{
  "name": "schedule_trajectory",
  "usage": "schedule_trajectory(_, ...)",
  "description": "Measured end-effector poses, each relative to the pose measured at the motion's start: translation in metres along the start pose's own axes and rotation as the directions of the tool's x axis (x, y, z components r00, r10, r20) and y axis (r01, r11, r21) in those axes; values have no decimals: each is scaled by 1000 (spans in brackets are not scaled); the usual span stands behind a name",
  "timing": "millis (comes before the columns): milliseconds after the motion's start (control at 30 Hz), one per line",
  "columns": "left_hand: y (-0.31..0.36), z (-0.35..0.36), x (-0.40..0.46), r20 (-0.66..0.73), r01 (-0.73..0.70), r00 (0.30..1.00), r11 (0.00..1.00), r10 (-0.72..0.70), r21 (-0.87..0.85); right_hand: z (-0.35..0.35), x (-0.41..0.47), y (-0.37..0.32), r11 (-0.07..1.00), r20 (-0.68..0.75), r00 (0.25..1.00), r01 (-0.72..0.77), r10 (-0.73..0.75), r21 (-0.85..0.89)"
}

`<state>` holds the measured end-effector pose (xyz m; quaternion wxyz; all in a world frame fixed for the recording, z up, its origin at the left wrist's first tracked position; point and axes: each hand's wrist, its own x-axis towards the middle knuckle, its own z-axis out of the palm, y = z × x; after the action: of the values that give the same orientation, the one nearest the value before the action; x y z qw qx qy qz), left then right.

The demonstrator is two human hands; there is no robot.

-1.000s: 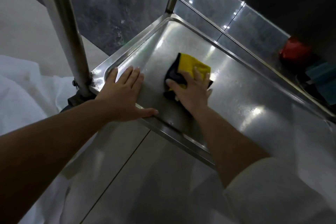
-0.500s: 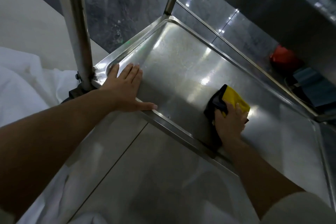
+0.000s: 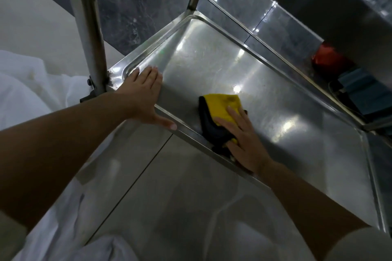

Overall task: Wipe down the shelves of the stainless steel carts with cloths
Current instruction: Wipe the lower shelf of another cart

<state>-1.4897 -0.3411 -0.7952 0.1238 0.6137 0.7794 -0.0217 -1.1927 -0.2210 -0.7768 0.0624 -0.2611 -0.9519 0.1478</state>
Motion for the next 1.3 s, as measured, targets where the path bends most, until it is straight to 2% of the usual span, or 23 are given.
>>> schedule_trajectory(133, 4, 0, -1, -4, 5, 1000, 1000, -5, 16, 3, -16, 5, 964, -111, 958, -264, 265, 29)
schedule_trajectory(200, 6, -2, -1, 11, 10, 1000, 1000, -11, 22, 13, -6, -13, 941, -148, 930, -336, 338, 35)
schedule_trajectory(433, 8, -6, -4, 32, 32, 999, 999, -34, 39, 46, 65, -79, 959, -99, 954, -282, 283, 27)
schedule_trajectory(533, 8, -9, -3, 34, 63, 998, 995, -61, -73, 41, 60, -62, 982, -84, 978, -188, 189, 22)
schedule_trajectory(600, 7, -11, -2, 2, 81, 997, 984, -82, -160, 31, 41, -36, 979, -117, 973, -202, 200, -11)
schedule_trajectory(667, 7, -10, 3, -118, 66, 990, 991, -80, -117, 20, 17, -8, 944, -191, 927, -329, 324, 6)
schedule_trajectory(733, 7, -9, 11, -227, 95, 968, 993, -108, -68, 7, -8, 17, 877, -251, 844, -478, 474, 50)
schedule_trajectory(867, 13, -4, 21, -241, 155, 956, 986, -165, -57, -3, -24, 42, 772, -307, 721, -631, 621, 80)
schedule_trajectory(1000, 12, 0, 27, -209, 133, 968, 990, -139, -43, 3, 21, 28, 662, -315, 610, -744, 727, 88)
schedule_trajectory(1100, 11, 4, 26, -209, 123, 969, 991, -130, -46, 8, 73, 8, 700, -261, 662, -709, 703, 86)
schedule_trajectory(1300, 7, 7, 24, -200, 117, 971, 991, -128, -67, 33, 191, -49, 875, -113, 868, -478, 483, 70)
